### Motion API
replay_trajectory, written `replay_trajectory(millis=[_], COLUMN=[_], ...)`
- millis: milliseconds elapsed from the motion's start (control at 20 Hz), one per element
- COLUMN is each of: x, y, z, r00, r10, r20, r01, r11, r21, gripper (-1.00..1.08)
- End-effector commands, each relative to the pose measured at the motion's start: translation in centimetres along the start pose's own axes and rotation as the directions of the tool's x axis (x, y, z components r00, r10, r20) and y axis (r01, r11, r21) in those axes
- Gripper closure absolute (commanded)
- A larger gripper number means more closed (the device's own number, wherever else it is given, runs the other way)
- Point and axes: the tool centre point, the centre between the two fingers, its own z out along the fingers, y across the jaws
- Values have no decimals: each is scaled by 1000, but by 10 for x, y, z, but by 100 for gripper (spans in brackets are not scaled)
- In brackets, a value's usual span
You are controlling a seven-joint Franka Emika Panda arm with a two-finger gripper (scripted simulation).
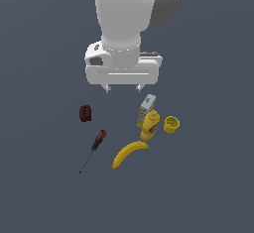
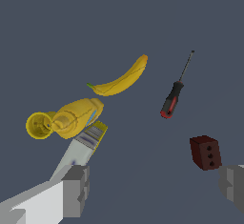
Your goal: Pick up a designated object from a clutter of objects.
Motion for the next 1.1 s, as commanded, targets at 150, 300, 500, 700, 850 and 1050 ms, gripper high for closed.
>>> replay_trajectory(millis=[150,300,500,700,850,1050], x=[20,33,53,70,81,90], y=[15,26,46,69,87,108], z=[24,44,77,114,143,179], r00=[999,997,990,980,970,956], r10=[46,81,138,198,242,292], r20=[-3,-6,-11,-15,-19,-24], r01=[-46,-81,-138,-198,-242,-292], r11=[999,997,990,980,970,956], r21=[9,14,19,21,20,16], gripper=[-92,-92,-92,-92,-92,-92])
